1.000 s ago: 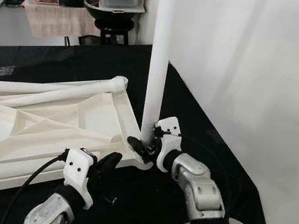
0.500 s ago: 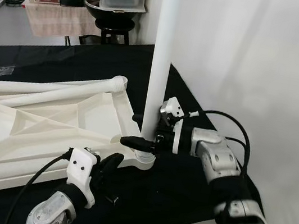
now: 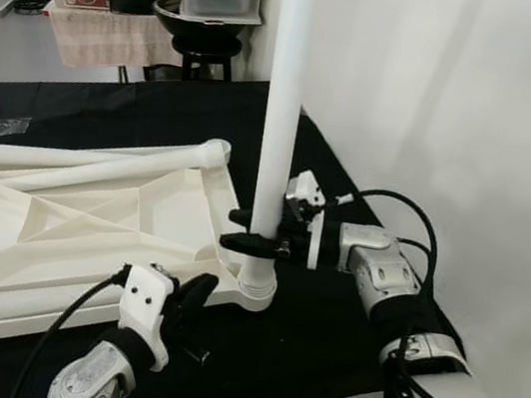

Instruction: Building children table

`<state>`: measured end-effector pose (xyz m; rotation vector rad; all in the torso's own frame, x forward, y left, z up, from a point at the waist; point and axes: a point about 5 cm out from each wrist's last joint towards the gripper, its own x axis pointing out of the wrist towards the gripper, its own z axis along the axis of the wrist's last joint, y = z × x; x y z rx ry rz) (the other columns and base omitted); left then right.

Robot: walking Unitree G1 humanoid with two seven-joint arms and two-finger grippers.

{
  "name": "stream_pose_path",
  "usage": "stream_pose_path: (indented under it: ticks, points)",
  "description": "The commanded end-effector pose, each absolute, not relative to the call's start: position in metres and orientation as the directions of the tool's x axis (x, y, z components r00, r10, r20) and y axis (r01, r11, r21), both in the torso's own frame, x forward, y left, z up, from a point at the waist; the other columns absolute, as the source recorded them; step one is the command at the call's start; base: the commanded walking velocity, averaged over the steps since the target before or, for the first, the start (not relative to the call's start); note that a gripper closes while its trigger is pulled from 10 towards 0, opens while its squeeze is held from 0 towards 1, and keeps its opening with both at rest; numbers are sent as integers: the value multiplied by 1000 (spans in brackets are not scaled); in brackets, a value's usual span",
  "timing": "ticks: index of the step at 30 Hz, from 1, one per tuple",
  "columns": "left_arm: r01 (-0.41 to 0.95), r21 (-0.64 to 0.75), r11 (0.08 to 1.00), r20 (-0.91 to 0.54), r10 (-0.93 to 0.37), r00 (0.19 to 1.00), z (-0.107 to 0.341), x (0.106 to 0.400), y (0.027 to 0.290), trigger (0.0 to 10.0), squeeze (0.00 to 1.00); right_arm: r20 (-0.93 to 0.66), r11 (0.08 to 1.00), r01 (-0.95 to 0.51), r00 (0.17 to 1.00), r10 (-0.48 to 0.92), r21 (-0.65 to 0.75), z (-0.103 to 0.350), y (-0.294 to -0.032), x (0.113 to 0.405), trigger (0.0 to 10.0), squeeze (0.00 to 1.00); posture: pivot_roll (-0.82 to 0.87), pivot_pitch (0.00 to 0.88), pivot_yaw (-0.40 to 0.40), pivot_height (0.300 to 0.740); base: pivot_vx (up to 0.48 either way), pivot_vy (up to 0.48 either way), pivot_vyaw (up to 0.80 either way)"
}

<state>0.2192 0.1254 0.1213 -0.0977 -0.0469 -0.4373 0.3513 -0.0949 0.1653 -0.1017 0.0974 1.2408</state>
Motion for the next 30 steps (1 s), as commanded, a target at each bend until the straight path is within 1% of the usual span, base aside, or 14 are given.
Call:
stream_pose_path:
  ticks: [1,3,4,6,9,19,20,21,22,23,24,26,27,30]
  points:
    - [423,-73,903,63,-419,906,122,218,127,10000,0,-246,387,-922,371,896,17,141,-98,348,0,0,-6,33,-7,740,0,0,0]
    - [422,-73,904,64,-418,906,122,217,127,10000,0,-271,431,-902,418,867,-14,136,-98,346,0,0,-6,33,-7,740,0,0,0]
    - [421,-73,904,65,-417,907,122,217,128,10000,0,-273,576,-815,569,776,-63,132,-93,347,0,0,-18,45,-8,740,0,0,0]
    - [421,-73,904,65,-417,907,122,217,128,10000,0,-273,576,-815,569,776,-63,132,-93,347,0,0,-18,45,-8,740,0,0,0]
    - [422,-78,903,64,-418,906,124,217,131,10000,0,-190,829,-559,813,551,10,127,-81,325,0,0,-39,55,11,740,0,0,0]
    - [400,-74,914,68,-395,916,125,219,132,10000,0,-181,841,-540,825,535,25,128,-73,324,0,0,-30,53,4,740,0,0,0]
    - [400,-76,913,68,-396,916,125,219,132,10000,0,-187,840,-542,824,535,19,128,-72,323,1882,0,-29,52,2,740,0,0,0]
    - [400,-76,913,68,-396,916,125,219,132,10000,0,-187,840,-542,824,535,19,128,-72,323,1882,0,-29,52,2,740,0,0,0]
    - [406,-82,910,67,-401,914,125,220,132,10000,0,-175,817,-576,803,569,13,133,-70,324,10000,0,-29,52,3,740,0,0,0]
    - [406,-82,910,67,-401,914,125,220,132,10000,0,-175,817,-576,803,569,13,133,-70,324,10000,0,-29,52,3,740,0,0,0]
    - [408,-84,909,65,-404,912,125,220,132,10000,0,-157,810,-586,800,580,9,140,-68,322,10000,682,-28,49,4,740,0,0,0]
    - [409,-84,908,64,-405,912,125,220,132,10000,0,-137,800,-600,792,595,6,145,-67,323,10000,682,-28,49,4,740,0,0,0]
    - [410,-85,908,63,-406,912,124,221,132,10000,0,-110,754,-657,748,655,24,151,-67,326,10000,1000,-22,45,7,740,0,0,0]
    - [411,-86,908,62,-407,911,124,221,131,10000,0,-53,654,-755,652,756,40,163,-68,333,10000,1000,-18,43,2,740,0,0,0]
